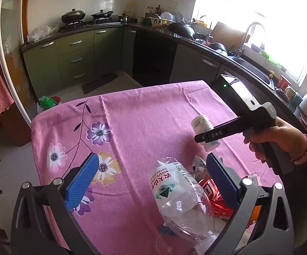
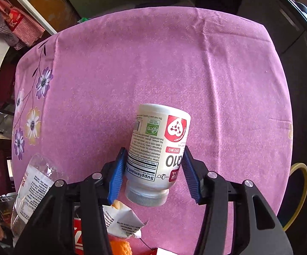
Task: Collect trash
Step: 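Grasp the white supplement bottle with the right tool and lift it, then carry the supplement bottle over the bin and open the right tool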
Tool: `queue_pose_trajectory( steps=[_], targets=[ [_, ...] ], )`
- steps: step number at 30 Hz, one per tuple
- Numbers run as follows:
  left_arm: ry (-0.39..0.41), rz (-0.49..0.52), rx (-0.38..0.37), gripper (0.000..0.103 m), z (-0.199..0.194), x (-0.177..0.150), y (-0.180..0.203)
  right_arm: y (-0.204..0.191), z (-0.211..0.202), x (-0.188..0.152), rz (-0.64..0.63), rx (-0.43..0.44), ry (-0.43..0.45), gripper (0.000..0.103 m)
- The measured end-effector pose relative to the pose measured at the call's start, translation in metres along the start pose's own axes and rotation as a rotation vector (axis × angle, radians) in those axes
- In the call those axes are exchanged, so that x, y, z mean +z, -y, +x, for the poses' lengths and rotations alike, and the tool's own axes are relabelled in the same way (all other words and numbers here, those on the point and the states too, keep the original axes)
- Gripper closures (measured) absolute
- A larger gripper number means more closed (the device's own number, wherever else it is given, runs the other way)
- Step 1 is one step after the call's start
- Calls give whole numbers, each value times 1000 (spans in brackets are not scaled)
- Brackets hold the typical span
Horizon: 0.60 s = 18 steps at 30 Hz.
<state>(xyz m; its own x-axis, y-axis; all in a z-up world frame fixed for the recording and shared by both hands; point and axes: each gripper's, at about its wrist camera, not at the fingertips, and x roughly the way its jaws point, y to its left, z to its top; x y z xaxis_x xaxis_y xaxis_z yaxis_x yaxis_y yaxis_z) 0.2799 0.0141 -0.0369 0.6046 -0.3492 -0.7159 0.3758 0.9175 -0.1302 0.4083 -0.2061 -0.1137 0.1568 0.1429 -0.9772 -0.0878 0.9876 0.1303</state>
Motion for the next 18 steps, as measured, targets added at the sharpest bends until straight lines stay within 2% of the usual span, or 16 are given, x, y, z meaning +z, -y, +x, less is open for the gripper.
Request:
queue_pose_trajectory(
  steps=[5, 10, 15, 18],
  targets=[
    [-34, -2, 39, 7, 2, -1, 7, 23, -34, -16, 6, 54, 58, 52],
    [-69, -14, 69, 7, 0, -5, 15, 71, -78, -57, 17, 100, 127, 52],
    [-92, -14, 43, 7, -6, -8, 28, 153, -111, -115, 90, 45, 185, 51],
    [-106, -5, 25, 7, -7, -8, 37, 209, -108, -143, 171, -16, 175, 51]
  ],
)
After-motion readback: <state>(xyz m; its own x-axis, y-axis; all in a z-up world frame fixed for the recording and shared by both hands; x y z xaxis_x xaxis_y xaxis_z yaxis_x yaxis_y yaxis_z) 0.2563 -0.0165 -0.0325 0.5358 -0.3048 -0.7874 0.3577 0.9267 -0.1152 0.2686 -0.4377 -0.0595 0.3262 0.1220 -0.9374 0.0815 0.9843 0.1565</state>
